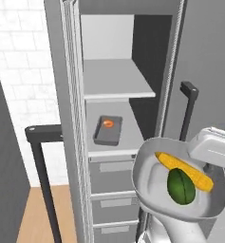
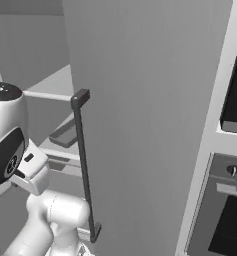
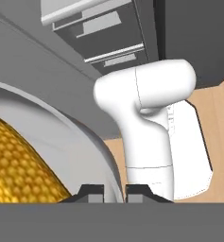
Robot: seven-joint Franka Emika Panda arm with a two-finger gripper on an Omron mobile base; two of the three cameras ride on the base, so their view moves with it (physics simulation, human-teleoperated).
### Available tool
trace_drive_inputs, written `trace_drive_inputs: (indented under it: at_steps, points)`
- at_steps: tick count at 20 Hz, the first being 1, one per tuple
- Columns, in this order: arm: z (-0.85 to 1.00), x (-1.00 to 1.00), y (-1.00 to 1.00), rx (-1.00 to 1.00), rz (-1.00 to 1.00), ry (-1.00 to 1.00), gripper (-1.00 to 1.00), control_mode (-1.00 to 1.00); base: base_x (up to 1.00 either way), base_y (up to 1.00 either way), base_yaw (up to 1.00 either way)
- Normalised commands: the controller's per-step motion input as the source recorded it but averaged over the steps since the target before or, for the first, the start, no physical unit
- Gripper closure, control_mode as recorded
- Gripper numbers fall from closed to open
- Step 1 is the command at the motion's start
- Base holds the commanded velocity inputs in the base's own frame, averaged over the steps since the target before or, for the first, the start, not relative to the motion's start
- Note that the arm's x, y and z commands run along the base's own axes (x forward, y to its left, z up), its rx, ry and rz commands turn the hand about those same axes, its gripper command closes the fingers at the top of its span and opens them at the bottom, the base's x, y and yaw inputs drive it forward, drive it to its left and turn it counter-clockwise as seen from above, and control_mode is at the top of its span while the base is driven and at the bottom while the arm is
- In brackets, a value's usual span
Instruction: Take the meat container that has the shrimp and place it on the second highest rack of the freezer. Then take the vegetable container that has the corn and avocado and place it on the highest rack of the freezer.
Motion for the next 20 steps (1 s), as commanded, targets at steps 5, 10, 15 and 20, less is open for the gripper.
trace_drive_inputs:
  at_steps: [5, 10, 15, 20]
  points:
    - [0.0, 0.0, 0.0, 0.0, 0.0, 0.0, 1.0, 1.0, 0.42, 0.82, -0.07]
    - [0.0, 0.0, 0.0, 0.0, 0.0, 0.0, 1.0, 1.0, 0.99, 0.06, -0.18]
    - [0.0, 0.3, 0.0, 0.02, -0.07, 0.07, 1.0, -1.0, 0.56, 0.01, -0.11]
    - [0.28, 0.22, -0.12, 0.13, -0.22, 0.06, 1.0, -1.0, 0.0, 0.0, 0.0]
